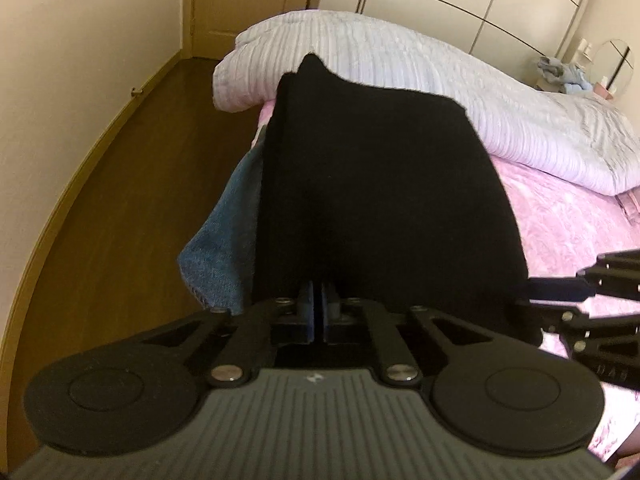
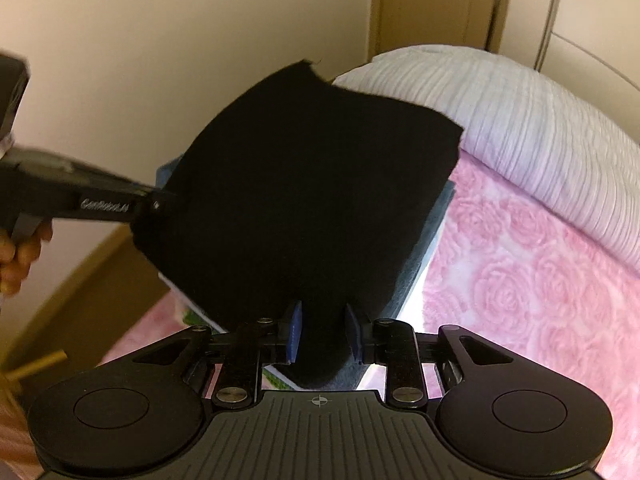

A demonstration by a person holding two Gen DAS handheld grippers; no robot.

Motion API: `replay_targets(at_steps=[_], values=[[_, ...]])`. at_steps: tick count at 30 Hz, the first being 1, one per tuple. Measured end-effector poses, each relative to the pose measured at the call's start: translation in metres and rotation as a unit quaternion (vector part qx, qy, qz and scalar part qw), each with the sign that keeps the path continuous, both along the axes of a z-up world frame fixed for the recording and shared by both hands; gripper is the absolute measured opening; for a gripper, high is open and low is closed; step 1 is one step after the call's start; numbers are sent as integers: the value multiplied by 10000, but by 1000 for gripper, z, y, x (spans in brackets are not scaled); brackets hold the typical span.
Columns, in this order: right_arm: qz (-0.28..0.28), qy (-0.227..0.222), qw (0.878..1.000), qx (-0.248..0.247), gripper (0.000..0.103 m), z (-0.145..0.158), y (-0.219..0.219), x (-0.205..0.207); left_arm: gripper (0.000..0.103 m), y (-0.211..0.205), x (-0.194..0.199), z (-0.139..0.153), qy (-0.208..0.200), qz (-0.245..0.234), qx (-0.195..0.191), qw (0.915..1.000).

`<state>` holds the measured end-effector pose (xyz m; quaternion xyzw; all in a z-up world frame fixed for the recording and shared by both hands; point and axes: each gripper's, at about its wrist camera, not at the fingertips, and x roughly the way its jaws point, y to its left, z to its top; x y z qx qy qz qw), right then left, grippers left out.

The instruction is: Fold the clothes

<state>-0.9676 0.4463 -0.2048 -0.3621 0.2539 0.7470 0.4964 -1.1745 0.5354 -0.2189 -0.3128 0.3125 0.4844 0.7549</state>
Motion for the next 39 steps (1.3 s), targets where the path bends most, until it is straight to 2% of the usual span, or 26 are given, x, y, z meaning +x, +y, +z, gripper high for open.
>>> replay_targets(at_steps=[4,9,11,15,17,19,21,22,26,29,34,39], values=[[-222,-55,9997,8,30,0,-3,-3,5,-3,2,12,-37,57,13,10000],[-575,288,9978,179,30,26,-8,7,6,-18,-4,42,-285,198,165,9993],[-630,412,9968,283,30,33,-14,8,8,-20,-3,45,-279,191,122,9994],[-817,316,9958,-259,30,12,-6,2,10,-14,9,27,70,271,-305,9991],[-1069,432,9918,-555,35,1,-1,3,10,-11,16,26,239,363,-417,9982],[-1296,595,9875,-677,39,4,0,7,11,-14,21,35,415,376,-384,9977],[-1468,704,9837,-762,40,12,-1,9,28,-20,26,48,535,389,-444,9968],[-1507,698,9828,-802,41,17,-2,9,32,-25,25,56,549,417,-467,9965],[-1490,670,9834,-783,44,41,-14,8,38,-50,25,89,631,499,-308,9963],[-1485,603,9839,-788,53,59,-27,4,45,-65,26,106,689,542,-266,9958],[-1588,587,9823,-804,56,82,-45,5,46,-89,27,133,786,613,-195,9948],[-1640,576,9818,-762,59,101,-59,4,60,-112,24,158,804,686,-36,9944]])
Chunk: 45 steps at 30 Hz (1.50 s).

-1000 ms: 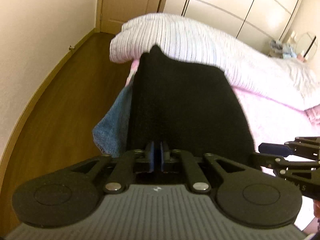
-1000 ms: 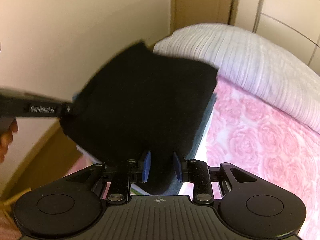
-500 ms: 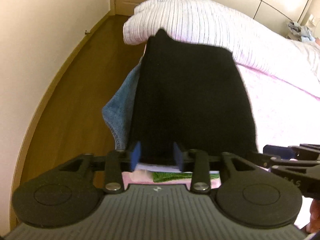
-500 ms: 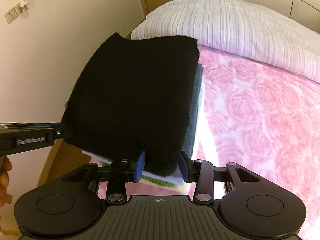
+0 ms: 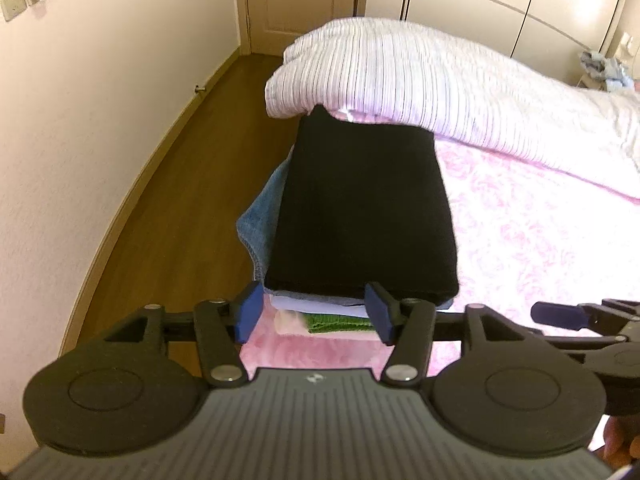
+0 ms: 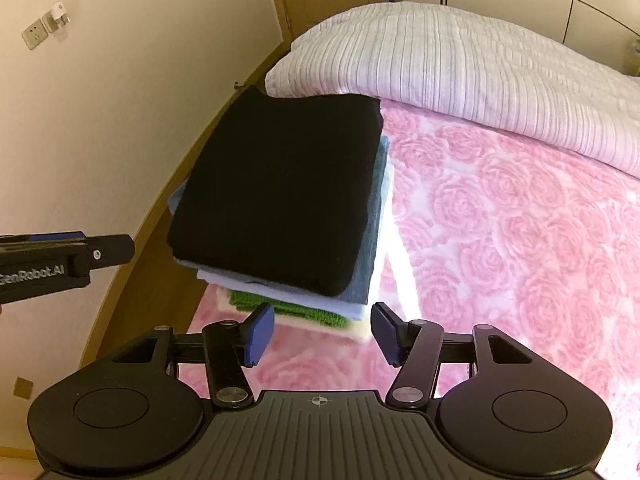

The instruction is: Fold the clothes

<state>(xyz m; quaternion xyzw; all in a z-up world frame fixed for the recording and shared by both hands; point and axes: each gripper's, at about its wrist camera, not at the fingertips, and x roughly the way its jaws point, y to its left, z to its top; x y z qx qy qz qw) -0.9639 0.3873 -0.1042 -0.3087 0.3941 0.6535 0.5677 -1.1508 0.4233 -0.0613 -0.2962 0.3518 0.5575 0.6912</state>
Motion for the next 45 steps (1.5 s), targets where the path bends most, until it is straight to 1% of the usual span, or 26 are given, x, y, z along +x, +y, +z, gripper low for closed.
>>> replay_targets(at_steps=[6,10,13,15,18,24,31,35,45], values=[[-56,-47,9999,109,61,12,-16,1,61,-18,-5,13,-21,184,255,9995],[-78,-78,9997,209,61,13,-22,1,62,-28,-7,13,-9,434,413,9982],[-123,-146,9994,280,61,14,-27,1,62,-32,-6,10,-9,506,465,9976],[-170,-214,9991,322,61,15,-31,1,62,-36,-5,7,-119,447,426,9980],[-184,-220,9990,334,61,16,-34,6,61,-37,-1,2,-276,251,226,9990],[-126,-183,9994,279,61,15,-35,13,61,-42,17,-4,104,52,102,9999],[201,-149,9996,136,61,13,-34,21,61,-46,32,-19,244,112,-121,9996],[269,-100,9996,56,61,9,-34,29,61,-49,40,-20,280,201,-130,9993],[625,-157,9978,171,61,15,-32,43,61,-56,57,-20,340,509,-89,9981]])
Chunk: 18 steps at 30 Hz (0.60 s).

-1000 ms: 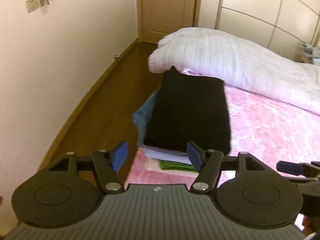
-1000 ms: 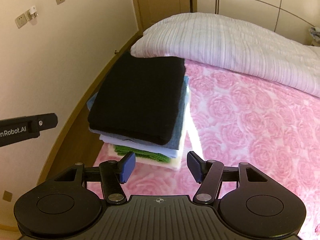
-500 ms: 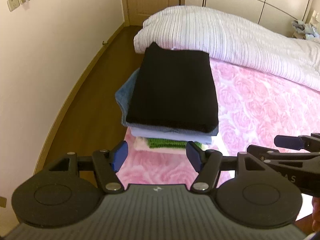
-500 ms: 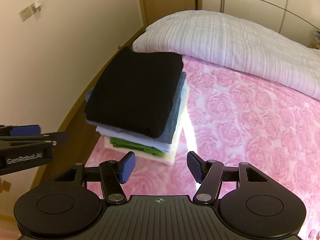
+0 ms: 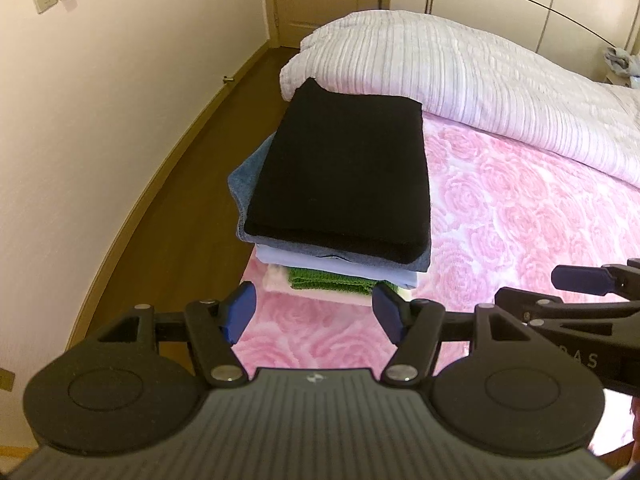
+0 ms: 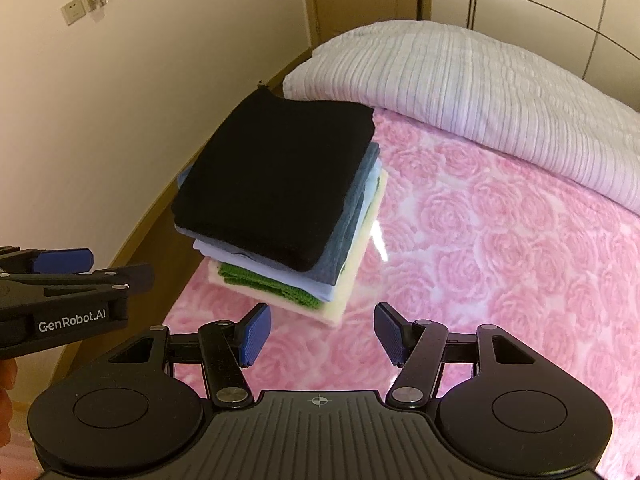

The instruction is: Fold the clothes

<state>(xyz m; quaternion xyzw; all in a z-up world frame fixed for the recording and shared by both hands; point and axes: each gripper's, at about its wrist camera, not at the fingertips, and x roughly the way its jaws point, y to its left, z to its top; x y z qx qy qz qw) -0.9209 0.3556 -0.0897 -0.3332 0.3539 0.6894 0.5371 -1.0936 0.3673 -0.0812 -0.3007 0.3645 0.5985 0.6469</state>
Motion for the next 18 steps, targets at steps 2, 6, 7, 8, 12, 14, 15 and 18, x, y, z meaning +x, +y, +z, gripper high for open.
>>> replay_targets(at_steps=[2,6,7,8,12,14,15,18], values=[[98,2,10000,3,61,0,1,3,61,-1,3,1,17,92,6,10000],[258,13,9997,15,61,1,3,12,61,-5,12,2,40,251,21,9997],[298,16,9996,18,61,1,3,15,61,-6,14,3,45,288,26,9996],[337,19,9994,21,61,2,4,17,61,-7,17,3,48,325,26,9995],[485,31,9988,19,61,2,5,28,61,-12,30,4,54,479,24,9988],[557,42,9984,6,61,2,7,35,61,-15,37,4,60,562,30,9984],[598,45,9982,-3,61,2,7,38,61,-16,41,4,63,604,32,9981],[736,49,9973,-16,61,3,9,49,61,-22,51,6,65,743,52,9972]])
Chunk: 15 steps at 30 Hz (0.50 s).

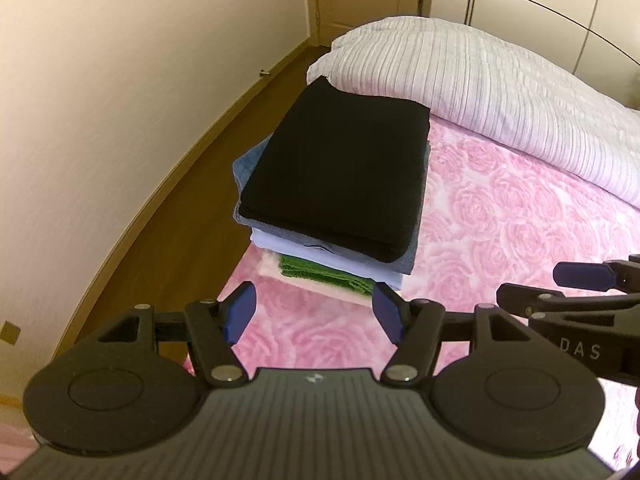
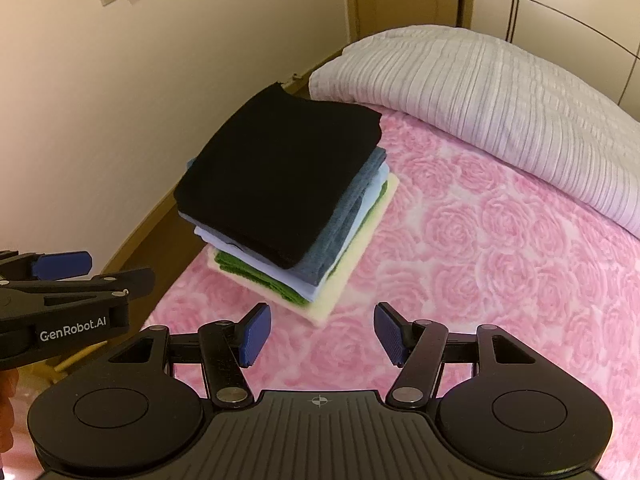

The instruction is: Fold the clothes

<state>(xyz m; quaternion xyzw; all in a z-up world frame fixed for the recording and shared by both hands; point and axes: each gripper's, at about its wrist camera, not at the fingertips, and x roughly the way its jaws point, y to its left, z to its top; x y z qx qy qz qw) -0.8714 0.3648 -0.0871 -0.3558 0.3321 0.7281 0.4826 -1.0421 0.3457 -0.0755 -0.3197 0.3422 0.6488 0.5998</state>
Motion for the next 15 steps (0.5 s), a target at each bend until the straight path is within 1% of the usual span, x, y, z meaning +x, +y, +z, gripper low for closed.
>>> replay_targets(at_steps=[15], values=[[706,-71,9975,27,61,-4,-7,54,61,-34,59,-5,-90,678,-40,9977]])
